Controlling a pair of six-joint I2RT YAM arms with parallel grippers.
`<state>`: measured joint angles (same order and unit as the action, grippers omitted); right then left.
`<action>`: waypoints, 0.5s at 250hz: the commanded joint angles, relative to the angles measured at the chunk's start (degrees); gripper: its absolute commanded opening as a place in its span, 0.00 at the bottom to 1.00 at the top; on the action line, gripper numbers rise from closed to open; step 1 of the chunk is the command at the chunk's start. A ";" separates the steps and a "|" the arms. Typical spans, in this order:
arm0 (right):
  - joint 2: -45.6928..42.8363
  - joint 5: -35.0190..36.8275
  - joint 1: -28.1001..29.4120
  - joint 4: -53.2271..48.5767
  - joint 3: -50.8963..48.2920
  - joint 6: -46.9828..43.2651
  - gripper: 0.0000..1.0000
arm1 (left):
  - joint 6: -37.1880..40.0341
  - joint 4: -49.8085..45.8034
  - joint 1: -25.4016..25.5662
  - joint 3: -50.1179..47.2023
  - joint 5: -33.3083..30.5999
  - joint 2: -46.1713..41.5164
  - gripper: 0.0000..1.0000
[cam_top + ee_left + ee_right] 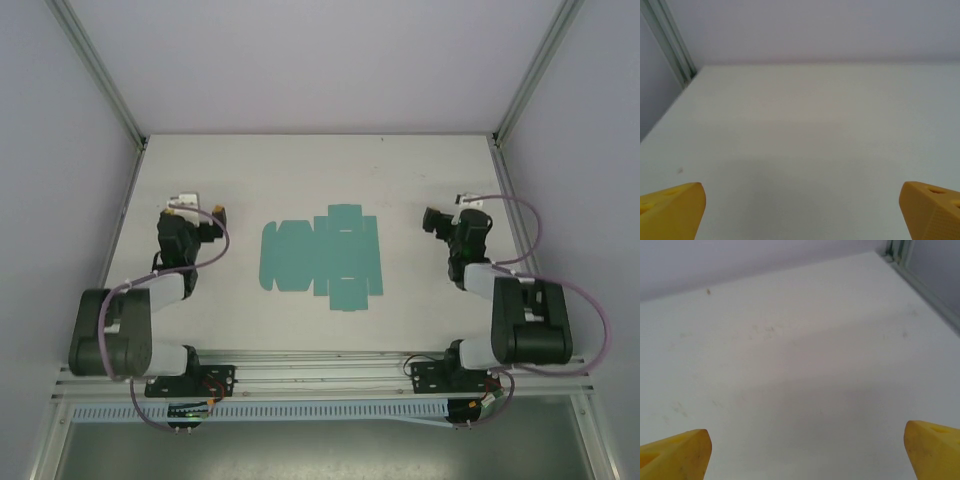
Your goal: Assemble paper box
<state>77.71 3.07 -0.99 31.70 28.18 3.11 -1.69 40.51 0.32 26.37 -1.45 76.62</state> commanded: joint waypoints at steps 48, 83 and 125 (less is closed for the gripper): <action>-8.84 4.60 13.94 -31.28 13.43 12.27 0.98 | -21.28 -27.95 -0.32 10.33 22.44 -4.45 0.99; -3.90 -0.08 20.59 -35.41 17.29 18.34 0.86 | -25.26 -31.24 0.37 12.23 31.61 -0.39 0.99; 8.30 -9.66 23.00 -41.26 24.94 23.09 0.59 | -25.49 -34.94 3.91 15.62 37.35 7.70 0.99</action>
<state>78.98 1.34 21.19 -1.43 47.77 20.60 -24.49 11.33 1.76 38.30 27.64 79.88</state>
